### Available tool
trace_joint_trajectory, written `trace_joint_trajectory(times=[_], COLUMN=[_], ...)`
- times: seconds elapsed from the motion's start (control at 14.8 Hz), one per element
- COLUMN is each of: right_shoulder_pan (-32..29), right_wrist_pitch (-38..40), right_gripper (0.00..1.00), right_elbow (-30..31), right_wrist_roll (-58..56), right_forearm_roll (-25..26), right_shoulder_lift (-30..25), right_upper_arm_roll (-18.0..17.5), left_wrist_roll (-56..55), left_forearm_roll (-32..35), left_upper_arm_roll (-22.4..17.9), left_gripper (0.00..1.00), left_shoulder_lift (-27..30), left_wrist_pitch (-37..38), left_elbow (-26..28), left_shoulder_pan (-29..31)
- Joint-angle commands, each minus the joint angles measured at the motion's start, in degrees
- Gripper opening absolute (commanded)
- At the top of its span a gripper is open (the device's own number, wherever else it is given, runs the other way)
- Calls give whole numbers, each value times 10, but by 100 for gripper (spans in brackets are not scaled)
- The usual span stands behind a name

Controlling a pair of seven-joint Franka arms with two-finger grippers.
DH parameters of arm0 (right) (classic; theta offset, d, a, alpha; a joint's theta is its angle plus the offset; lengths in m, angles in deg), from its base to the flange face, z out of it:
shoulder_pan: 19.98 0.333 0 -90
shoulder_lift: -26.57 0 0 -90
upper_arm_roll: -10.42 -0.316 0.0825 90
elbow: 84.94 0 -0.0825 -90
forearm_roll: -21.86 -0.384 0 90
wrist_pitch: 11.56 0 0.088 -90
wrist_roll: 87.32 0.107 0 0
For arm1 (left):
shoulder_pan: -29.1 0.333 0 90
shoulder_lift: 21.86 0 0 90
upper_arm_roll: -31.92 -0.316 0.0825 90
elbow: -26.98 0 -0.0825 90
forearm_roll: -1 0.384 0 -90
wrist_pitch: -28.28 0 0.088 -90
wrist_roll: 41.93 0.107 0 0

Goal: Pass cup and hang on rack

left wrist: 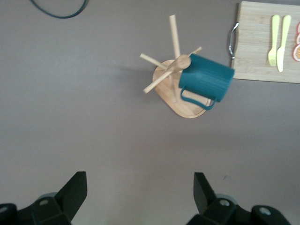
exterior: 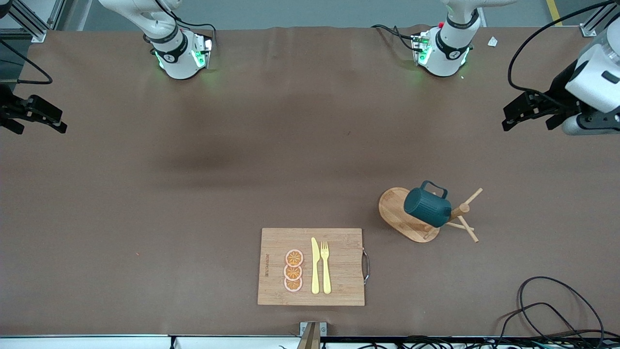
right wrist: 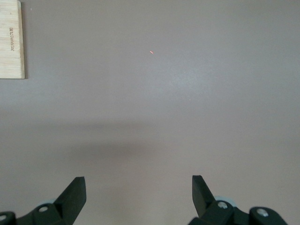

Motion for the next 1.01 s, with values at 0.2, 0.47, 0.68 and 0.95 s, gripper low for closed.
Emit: trace_joint_trajectory(times=[0.2,0.47,0.68,0.95], right_shoulder_pan=[-3,-3,-3,-3], right_wrist_pitch=[5,5,5,5], right_gripper=[100,100,100,100], right_elbow=[4,4,4,4], right_wrist_roll=[7,7,7,7], right_forearm_roll=[-9,-9,-9,-9], right_shoulder_lift=[-11,-10,-10,-9], right_upper_arm_roll=[-3,-3,-3,-3], left_wrist_roll=[79,117,117,102], left_forearm_roll=[37,44,44,36], left_upper_arm_roll=[-12,-13,-14,-14], left_gripper=[99,99,99,99], left_shoulder_lift=[49,57,55,48], left_wrist_pitch=[-11,-50,-76,-79], left_elbow=[47,61,63,63], left_shoulder_pan=[4,1,-1,4])
